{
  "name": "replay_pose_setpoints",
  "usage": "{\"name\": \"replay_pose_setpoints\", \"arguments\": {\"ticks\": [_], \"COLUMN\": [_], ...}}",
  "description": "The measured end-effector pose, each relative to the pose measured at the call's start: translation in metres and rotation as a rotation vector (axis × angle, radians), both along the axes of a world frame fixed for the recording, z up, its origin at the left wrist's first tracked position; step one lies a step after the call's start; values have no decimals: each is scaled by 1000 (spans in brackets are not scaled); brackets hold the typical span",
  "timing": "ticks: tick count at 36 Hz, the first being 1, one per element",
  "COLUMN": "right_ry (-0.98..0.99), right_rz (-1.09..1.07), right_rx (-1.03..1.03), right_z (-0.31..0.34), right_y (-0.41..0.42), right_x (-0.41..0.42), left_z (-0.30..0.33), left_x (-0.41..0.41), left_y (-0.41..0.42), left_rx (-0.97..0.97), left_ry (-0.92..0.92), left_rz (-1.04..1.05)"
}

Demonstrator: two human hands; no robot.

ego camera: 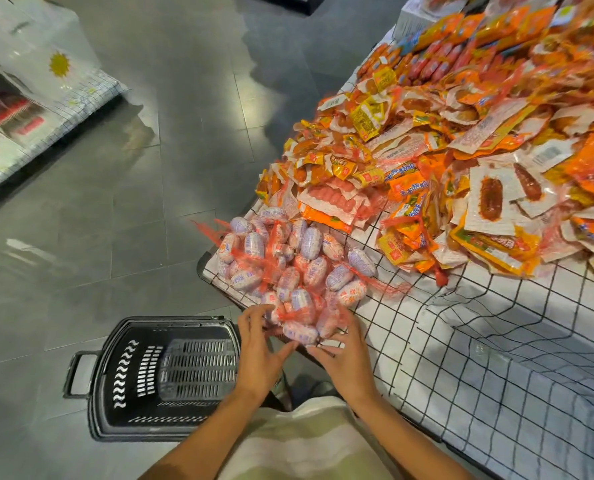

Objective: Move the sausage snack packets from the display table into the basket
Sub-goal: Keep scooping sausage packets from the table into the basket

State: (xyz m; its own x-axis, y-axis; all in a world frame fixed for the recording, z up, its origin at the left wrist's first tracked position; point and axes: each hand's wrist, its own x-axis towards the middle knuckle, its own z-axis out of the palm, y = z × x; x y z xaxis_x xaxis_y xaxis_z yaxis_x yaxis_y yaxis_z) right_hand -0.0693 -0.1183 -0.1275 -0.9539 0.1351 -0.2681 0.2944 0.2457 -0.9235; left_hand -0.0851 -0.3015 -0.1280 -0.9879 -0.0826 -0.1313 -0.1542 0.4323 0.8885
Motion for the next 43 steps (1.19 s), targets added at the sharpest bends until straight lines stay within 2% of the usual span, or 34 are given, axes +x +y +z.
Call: {"name": "replay_pose_setpoints", "arguments": {"ticks": [3,7,10,16,19,21,25,30,35,43], "right_ry": [-2,91,183,271,365,364,317,392,362,342], "right_rz": [-57,-226,-319,-164,-83,-87,-200,-86,6,-11], "right_rx": [-55,-98,-42,229,321,327,300,384,341,308], "right_z": [5,14,21,30,27,25,25,29,30,17], "right_y": [-4,-1,8,20,20,18,16,22,33,38], "right_x": [-5,-18,-31,-47,-45,-47,-62,-76,-66,-38], "left_z": [3,12,18,21,20,17,10,3,14,22], "left_x": [-4,-15,-30,-47,-49,-51,-55,-58,-51,-35], "left_y": [1,12,28,42,35,31,34,37,19,-8], "left_rx": [23,85,99,75,23,-9,-13,-66,-49,-81], "left_ry": [47,161,168,93,129,166,109,39,118,207], "left_rz": [7,17,-12,-17,-39,-42,-57,-114,-231,-324]}}
